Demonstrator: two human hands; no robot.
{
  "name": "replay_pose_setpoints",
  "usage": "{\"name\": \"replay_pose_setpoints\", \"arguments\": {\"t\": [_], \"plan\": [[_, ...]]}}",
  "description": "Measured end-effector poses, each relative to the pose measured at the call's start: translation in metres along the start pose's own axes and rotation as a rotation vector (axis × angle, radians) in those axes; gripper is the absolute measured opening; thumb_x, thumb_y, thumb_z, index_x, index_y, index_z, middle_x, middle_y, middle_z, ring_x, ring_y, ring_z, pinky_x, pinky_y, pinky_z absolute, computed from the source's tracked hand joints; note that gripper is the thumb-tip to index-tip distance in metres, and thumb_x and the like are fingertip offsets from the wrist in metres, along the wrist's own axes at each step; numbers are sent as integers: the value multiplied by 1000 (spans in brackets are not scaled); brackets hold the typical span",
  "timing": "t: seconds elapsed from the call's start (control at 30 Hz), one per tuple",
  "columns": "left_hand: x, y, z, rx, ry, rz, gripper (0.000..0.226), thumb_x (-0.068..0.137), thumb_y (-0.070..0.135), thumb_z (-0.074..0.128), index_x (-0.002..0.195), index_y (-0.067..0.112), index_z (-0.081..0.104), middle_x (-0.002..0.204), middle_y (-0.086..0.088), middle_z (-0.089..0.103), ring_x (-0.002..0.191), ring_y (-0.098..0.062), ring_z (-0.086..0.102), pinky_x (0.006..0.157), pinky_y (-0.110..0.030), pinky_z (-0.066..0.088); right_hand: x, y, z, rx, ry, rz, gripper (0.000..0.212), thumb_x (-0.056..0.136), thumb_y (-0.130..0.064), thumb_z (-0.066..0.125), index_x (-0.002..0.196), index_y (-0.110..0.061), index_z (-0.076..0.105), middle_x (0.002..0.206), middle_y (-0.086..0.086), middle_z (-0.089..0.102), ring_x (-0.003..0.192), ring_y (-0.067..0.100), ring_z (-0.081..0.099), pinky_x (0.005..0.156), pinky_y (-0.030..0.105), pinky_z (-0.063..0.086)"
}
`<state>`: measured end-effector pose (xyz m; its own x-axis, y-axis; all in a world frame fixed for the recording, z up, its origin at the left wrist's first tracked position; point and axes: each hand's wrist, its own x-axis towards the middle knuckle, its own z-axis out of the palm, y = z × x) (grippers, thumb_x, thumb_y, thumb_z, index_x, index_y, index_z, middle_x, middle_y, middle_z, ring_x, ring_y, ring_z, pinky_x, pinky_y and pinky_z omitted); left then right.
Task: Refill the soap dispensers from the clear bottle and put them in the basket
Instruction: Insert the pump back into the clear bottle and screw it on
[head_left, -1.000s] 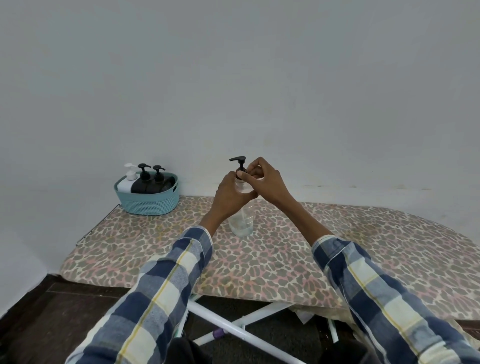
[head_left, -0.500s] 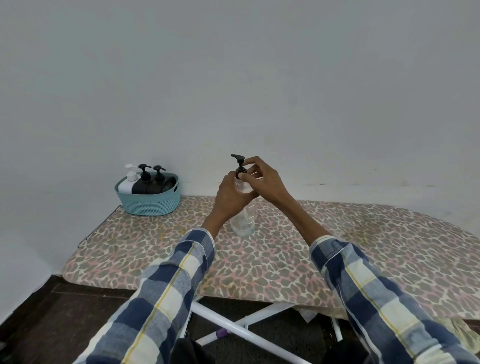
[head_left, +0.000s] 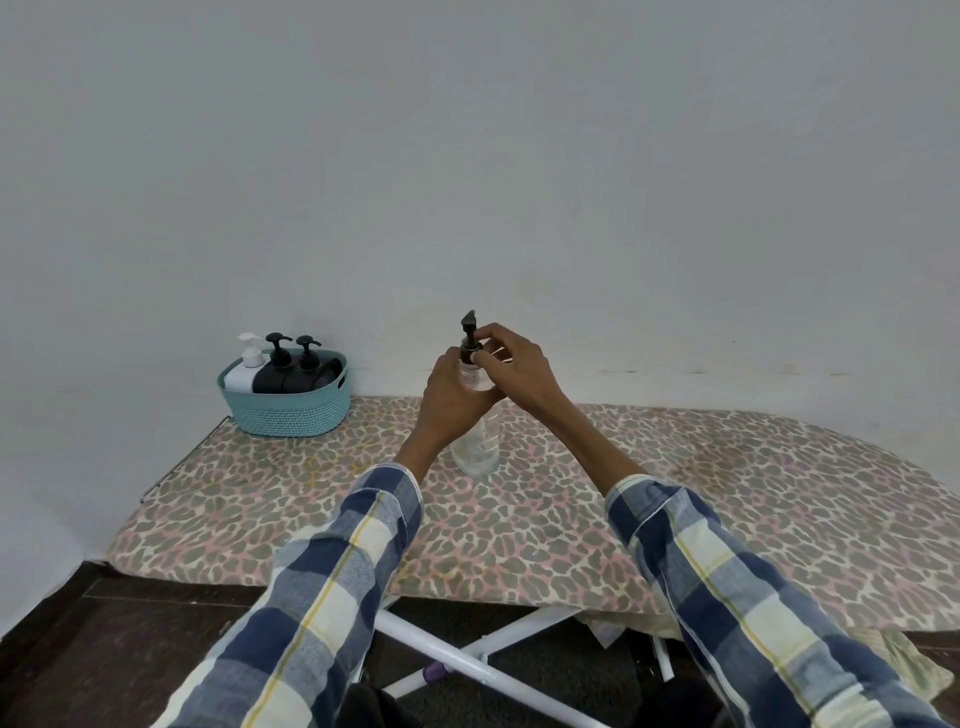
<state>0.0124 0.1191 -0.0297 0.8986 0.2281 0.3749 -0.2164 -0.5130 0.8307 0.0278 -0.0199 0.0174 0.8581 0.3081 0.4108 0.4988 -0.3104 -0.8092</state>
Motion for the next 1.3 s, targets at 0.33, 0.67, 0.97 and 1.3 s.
{"name": "replay_pose_setpoints", "arguments": {"t": [0.33, 0.67, 0.97, 1.3], "plan": [[-3, 2, -1, -7, -1, 8, 72, 67, 59, 78, 130, 28, 60, 124, 9, 66, 114, -9, 66, 86, -27, 53, 1, 1, 6, -17, 24, 0, 40, 87, -45, 80, 115, -26, 57, 93, -12, 69, 88, 10, 69, 81, 33, 55], [-3, 5, 2, 13, -3, 52, 56, 77, 43, 80, 129, 30, 61, 125, 8, 66, 114, -11, 66, 90, -33, 55, 3, 2, 5, -51, 41, 12, 26, 91, -41, 77, 102, -25, 60, 96, -14, 72, 91, 9, 69, 83, 32, 53], [-3, 3, -3, -23, 2, 58, 69, 75, 52, 80, 137, 33, 58, 127, 16, 70, 116, -4, 68, 92, -26, 55, 7, -3, 7, -39, -46, -16, 33, 94, -30, 72, 126, -23, 70, 107, -2, 69, 98, 19, 69, 97, 42, 55], [-7, 6, -4, -16, 7, 12, 64, 70, 56, 74, 128, 32, 62, 120, 13, 67, 109, -6, 69, 82, -27, 55, 3, -1, 13, 42, 5, 5, 27, 89, -34, 79, 109, -21, 67, 94, -3, 72, 87, 16, 69, 82, 30, 54]]}}
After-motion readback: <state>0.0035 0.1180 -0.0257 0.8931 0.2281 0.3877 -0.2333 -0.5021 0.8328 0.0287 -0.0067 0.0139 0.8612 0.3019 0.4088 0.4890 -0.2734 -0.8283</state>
